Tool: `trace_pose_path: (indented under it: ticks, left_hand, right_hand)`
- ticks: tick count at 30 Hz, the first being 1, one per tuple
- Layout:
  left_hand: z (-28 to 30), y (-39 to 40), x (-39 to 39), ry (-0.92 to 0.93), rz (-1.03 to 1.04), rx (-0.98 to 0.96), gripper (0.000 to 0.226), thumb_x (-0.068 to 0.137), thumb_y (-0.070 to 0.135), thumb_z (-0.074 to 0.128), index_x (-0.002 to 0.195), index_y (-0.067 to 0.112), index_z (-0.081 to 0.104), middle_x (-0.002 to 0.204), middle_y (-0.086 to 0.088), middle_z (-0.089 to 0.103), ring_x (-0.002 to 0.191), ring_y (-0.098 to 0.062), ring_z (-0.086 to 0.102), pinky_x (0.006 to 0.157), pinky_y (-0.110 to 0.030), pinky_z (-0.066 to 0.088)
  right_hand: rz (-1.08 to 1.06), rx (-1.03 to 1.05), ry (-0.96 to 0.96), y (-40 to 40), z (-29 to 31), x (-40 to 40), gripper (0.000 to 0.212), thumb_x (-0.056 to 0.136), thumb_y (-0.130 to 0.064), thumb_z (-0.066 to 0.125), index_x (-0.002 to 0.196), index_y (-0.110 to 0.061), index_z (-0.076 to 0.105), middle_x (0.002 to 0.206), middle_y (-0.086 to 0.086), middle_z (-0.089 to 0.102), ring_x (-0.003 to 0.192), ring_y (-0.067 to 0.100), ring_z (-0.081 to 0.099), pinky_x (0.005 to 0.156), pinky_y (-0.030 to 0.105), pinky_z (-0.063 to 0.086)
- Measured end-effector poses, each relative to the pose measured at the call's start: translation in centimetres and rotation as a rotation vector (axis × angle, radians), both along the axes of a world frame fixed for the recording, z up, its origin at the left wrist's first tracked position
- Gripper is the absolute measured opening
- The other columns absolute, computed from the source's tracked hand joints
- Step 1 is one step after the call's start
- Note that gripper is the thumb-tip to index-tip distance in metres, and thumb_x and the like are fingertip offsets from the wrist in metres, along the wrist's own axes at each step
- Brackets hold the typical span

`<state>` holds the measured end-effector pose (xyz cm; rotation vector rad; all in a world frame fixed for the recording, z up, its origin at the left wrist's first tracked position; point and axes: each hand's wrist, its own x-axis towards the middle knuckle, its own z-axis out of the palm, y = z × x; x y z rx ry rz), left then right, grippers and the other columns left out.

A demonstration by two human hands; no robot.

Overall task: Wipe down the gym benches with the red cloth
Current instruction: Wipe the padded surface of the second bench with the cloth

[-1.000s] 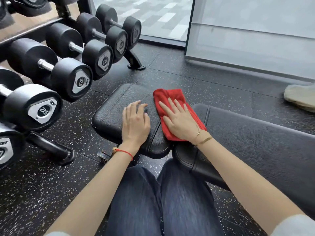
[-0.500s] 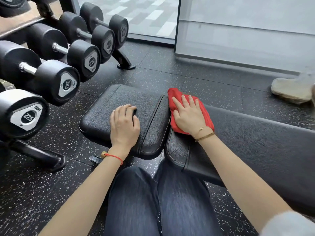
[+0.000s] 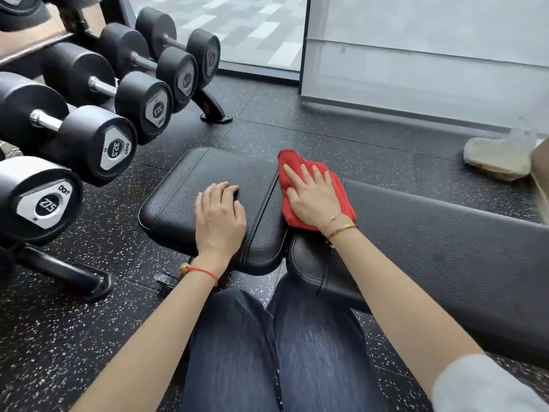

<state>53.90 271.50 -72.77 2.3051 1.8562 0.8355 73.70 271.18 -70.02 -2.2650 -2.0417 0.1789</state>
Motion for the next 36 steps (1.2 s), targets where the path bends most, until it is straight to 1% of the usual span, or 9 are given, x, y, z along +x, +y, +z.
trace_pose_path:
  ticks: [4,9,12,14,18,23,30,33,36]
  left_hand:
    - [0.3,0.1,-0.2,-0.007,0.003,-0.006,0.038,0.092,0.02,0.05,0.128,0.015,0.06,0.137,-0.004,0.056,0.133,-0.025,0.044,0.117,-0.046,0.027]
    - [0.4,0.3,0.3,0.023,0.014,-0.044,0.04,0.092,0.02,0.049,0.131,0.014,0.058,0.14,-0.006,0.054,0.135,-0.026,0.043,0.117,-0.046,0.026]
    - [0.7,-0.4,1.5,-0.008,0.028,-0.093,0.039,0.094,0.022,0.049,0.132,0.017,0.057,0.144,-0.004,0.05,0.14,-0.025,0.037,0.12,-0.049,0.019]
    - [0.8,-1.3,2.7,-0.015,-0.03,-0.096,0.039,0.095,0.024,0.048,0.133,0.018,0.057,0.145,-0.003,0.049,0.14,-0.023,0.037,0.121,-0.05,0.017]
    - [0.6,-2.7,4.9,0.048,-0.142,-0.087,0.041,0.095,0.027,0.045,0.135,0.021,0.054,0.147,-0.001,0.047,0.142,-0.021,0.035,0.122,-0.05,0.015]
    - [0.3,-2.7,4.9,0.104,-0.157,-0.049,0.042,0.092,0.033,0.044,0.131,0.025,0.056,0.143,-0.001,0.05,0.137,-0.024,0.04,0.118,-0.05,0.022]
    - [-0.1,-2.6,4.7,0.138,-0.175,-0.04,0.048,0.09,0.044,0.046,0.133,0.023,0.054,0.143,-0.004,0.049,0.137,-0.027,0.039,0.119,-0.05,0.023]
    - [-0.2,-2.5,4.6,0.125,-0.184,-0.039,0.047,0.091,0.044,0.046,0.132,0.023,0.053,0.143,-0.004,0.048,0.137,-0.027,0.039,0.119,-0.051,0.022]
    - [-0.4,-2.6,4.5,0.111,-0.195,-0.027,0.045,0.092,0.043,0.048,0.132,0.023,0.054,0.142,-0.004,0.048,0.138,-0.027,0.038,0.119,-0.051,0.023]
  right_hand:
    - [0.041,-0.002,0.042,0.1,0.2,-1.6,0.058,0.101,-0.039,0.031,0.155,-0.037,0.01,0.164,0.01,0.008,0.151,0.029,0.011,0.122,0.05,0.0]
    - [0.163,0.091,-0.027,-7.8,-0.6,-1.7,0.06,0.097,-0.043,0.034,0.154,-0.041,0.013,0.163,0.002,0.014,0.151,0.027,0.01,0.122,0.046,0.003]
    - [0.099,0.089,-0.036,-10.1,-0.7,-0.3,0.058,0.098,-0.042,0.035,0.153,-0.041,0.016,0.163,-0.001,0.015,0.151,0.024,0.009,0.123,0.044,0.002]
    - [0.052,0.09,-0.023,-10.2,-0.7,0.8,0.057,0.098,-0.04,0.037,0.153,-0.041,0.018,0.163,-0.001,0.016,0.151,0.024,0.01,0.123,0.043,0.002]
    - [-0.039,0.087,-0.008,-6.5,-0.5,2.4,0.056,0.099,-0.037,0.038,0.152,-0.038,0.023,0.163,0.001,0.018,0.151,0.025,0.012,0.123,0.044,0.004]
    - [-0.128,0.008,0.008,-1.5,0.6,3.4,0.054,0.1,-0.035,0.036,0.153,-0.035,0.025,0.163,0.004,0.016,0.151,0.028,0.01,0.122,0.05,0.003]
    - [-0.058,0.097,0.031,-9.7,0.1,0.7,0.056,0.098,-0.034,0.04,0.152,-0.038,0.024,0.163,0.0,0.016,0.151,0.027,0.008,0.122,0.044,0.002]
    - [-0.129,0.107,0.043,-13.1,-0.2,0.9,0.056,0.099,-0.034,0.04,0.152,-0.039,0.023,0.163,-0.001,0.017,0.151,0.025,0.01,0.123,0.044,0.004]
    - [-0.231,0.118,0.043,-13.6,-0.2,2.2,0.055,0.1,-0.032,0.039,0.152,-0.038,0.023,0.162,-0.001,0.018,0.151,0.025,0.011,0.122,0.046,0.006]
